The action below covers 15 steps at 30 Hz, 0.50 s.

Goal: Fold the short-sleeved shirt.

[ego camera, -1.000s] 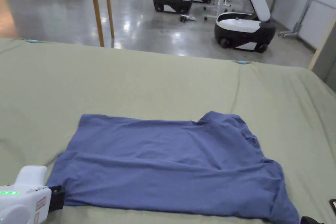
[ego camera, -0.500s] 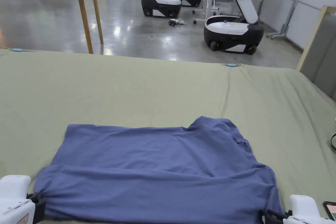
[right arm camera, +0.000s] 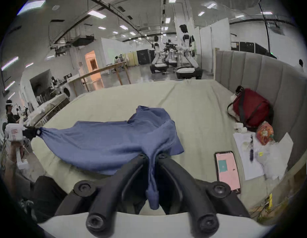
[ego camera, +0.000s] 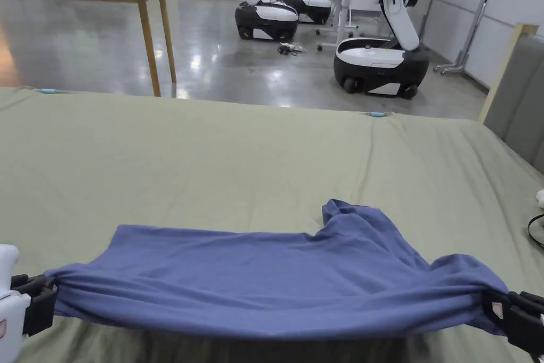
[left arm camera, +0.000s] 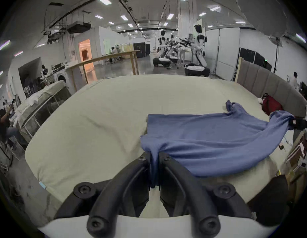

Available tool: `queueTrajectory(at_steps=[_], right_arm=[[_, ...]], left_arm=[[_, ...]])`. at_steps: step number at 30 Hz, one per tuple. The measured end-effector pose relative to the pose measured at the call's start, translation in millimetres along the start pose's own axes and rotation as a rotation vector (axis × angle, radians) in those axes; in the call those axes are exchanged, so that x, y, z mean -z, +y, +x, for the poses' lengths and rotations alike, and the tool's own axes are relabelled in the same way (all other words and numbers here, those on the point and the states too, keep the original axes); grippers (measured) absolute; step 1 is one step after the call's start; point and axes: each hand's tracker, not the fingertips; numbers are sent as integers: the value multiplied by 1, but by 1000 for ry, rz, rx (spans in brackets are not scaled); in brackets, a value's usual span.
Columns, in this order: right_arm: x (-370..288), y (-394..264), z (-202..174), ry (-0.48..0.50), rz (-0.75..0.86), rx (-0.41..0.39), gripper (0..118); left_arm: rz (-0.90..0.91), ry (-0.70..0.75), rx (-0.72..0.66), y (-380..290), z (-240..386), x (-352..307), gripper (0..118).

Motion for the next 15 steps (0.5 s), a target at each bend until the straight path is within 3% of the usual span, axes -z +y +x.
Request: queueTrajectory(at_steps=[6, 12, 13, 15], right_arm=[[5, -77, -3, -45, -136, -45, 10], [27, -123, -2, -51, -193, 1, 10], [25, -124, 0, -44, -185, 11, 10], [17, -115, 1, -40, -160, 26, 24]], left_arm=[[-101, -20, -56, -67, -12, -12, 8], [-176, 15, -51, -118, -12, 18, 8], [-181, -23, -74, -120, -15, 18, 17], [-165, -24, -87, -119, -19, 12, 93]])
